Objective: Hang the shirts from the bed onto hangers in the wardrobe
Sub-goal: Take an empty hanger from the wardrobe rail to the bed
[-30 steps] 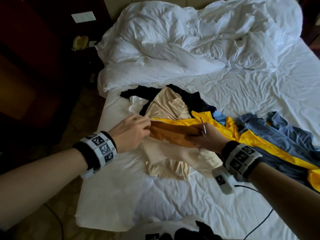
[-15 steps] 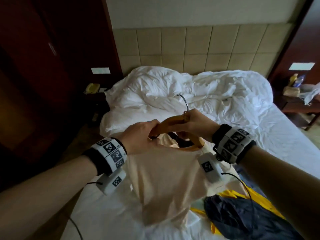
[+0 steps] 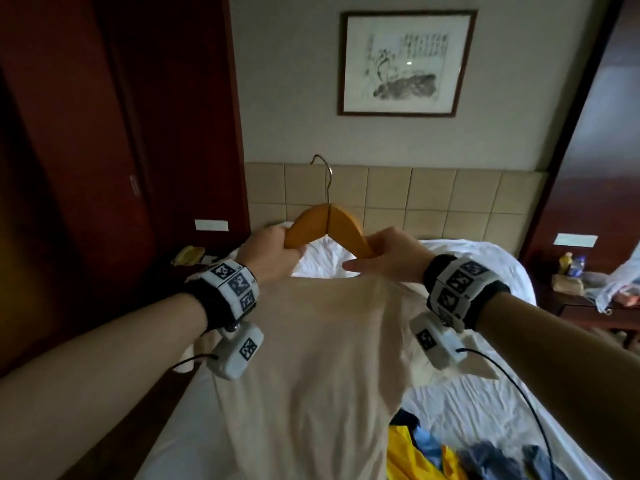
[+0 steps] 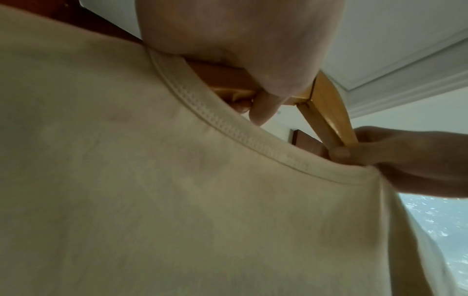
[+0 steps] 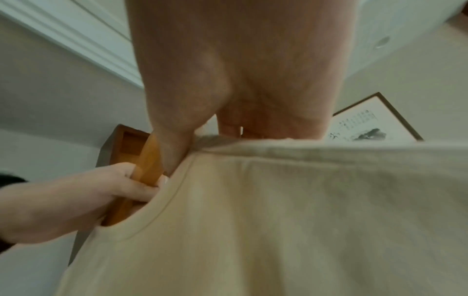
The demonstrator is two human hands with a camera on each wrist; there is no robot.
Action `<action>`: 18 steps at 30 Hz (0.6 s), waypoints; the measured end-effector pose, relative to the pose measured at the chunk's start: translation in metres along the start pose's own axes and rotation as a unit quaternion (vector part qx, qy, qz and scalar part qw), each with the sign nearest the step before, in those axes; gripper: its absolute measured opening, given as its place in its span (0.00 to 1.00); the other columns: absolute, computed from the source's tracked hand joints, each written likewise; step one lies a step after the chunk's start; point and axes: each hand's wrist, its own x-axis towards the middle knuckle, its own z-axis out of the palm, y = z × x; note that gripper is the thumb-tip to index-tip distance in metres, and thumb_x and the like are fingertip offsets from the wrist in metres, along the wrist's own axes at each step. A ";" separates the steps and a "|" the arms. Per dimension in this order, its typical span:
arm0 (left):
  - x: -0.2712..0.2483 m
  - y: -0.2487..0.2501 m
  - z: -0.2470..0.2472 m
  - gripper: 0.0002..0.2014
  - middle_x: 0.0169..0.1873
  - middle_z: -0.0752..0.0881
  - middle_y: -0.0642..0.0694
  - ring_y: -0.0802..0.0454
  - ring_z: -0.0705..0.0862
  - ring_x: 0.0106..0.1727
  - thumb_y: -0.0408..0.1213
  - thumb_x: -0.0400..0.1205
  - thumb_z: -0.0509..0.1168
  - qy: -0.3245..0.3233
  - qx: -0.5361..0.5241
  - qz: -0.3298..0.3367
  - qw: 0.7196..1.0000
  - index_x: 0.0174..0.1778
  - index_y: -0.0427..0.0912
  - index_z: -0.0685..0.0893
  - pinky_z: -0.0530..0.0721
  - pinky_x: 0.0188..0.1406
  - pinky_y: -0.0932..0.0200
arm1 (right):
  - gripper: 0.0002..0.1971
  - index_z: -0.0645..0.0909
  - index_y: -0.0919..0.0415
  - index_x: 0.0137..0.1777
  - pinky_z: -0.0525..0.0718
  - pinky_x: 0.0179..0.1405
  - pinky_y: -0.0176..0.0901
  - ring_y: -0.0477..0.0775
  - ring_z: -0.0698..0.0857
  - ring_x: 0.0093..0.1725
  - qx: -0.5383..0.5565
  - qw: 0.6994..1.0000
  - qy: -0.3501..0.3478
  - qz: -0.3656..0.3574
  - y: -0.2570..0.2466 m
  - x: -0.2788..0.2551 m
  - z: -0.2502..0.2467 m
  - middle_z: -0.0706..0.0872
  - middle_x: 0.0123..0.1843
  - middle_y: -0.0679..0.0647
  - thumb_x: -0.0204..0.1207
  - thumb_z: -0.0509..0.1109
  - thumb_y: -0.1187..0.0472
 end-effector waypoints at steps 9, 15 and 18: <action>0.009 -0.003 -0.006 0.14 0.34 0.79 0.53 0.42 0.83 0.43 0.51 0.82 0.65 -0.009 0.084 -0.040 0.996 0.31 0.55 0.73 0.75 0.43 0.57 | 0.19 0.68 0.55 0.29 0.69 0.33 0.39 0.49 0.72 0.30 -0.003 1.000 0.019 0.005 0.016 0.011 0.018 0.71 0.28 0.48 0.75 0.74 0.57; 0.017 -0.003 -0.002 0.12 0.32 0.83 0.52 0.45 0.84 0.37 0.47 0.81 0.65 0.015 0.055 -0.071 0.996 0.33 0.47 0.79 0.75 0.36 0.58 | 0.24 0.65 0.56 0.29 0.66 0.30 0.36 0.46 0.68 0.27 0.001 1.000 0.030 0.002 0.020 0.015 0.019 0.67 0.27 0.47 0.77 0.74 0.49; 0.027 -0.005 -0.002 0.12 0.33 0.85 0.50 0.43 0.85 0.39 0.49 0.80 0.65 0.029 0.052 -0.075 0.995 0.35 0.46 0.82 0.80 0.40 0.55 | 0.23 0.68 0.55 0.31 0.68 0.33 0.39 0.47 0.71 0.30 0.005 0.999 0.037 -0.001 0.024 0.016 0.014 0.70 0.29 0.47 0.75 0.74 0.42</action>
